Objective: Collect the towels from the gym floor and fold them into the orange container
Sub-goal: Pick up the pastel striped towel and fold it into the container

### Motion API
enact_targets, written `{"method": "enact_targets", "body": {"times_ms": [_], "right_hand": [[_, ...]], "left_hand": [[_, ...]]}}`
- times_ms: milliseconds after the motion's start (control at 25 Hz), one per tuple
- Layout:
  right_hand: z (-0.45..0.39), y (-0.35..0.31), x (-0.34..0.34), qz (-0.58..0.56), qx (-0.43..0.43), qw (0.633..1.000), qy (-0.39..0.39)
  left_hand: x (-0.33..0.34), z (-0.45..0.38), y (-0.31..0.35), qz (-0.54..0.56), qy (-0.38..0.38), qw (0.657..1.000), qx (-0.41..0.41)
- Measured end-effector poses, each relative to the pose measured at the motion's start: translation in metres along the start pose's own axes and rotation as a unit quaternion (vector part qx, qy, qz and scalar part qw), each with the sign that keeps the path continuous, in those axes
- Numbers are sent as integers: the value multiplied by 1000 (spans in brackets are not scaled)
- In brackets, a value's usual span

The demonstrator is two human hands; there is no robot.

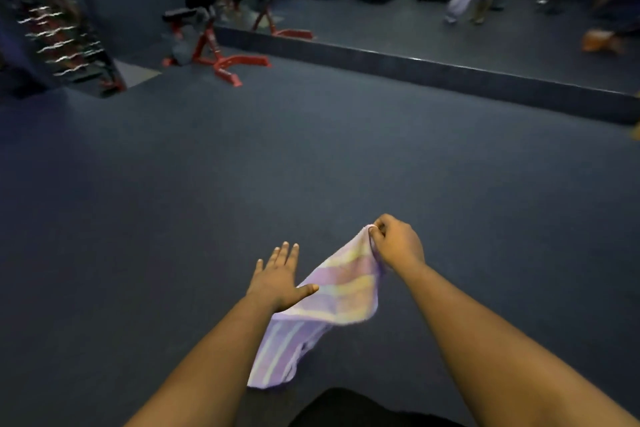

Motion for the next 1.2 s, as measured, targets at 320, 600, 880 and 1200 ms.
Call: {"method": "enact_targets", "body": {"times_ms": [320,600,880,1200], "right_hand": [[46,234,-122,-11,158,983,97],[97,441,-229,-21,260,949,179],[181,620,-333,-21,391,883,259],[253,795,-410,-35,502,801,325]], "left_hand": [[39,-49,232,-80,-21,983,164],[114,-67,477,-137,-55,944,295],[183,-58,710,-187,-89,881,426],[272,-54,947,-237,-121,785,559]]}}
Point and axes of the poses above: each hand's wrist, its own z-axis away from the middle knuckle, its own x-axis out of the palm, y = z × x, the point moved 7 cm from there along -z, towards the middle knuckle, and after that the axes turned 7 degrees about z, right-handed, at the moved point
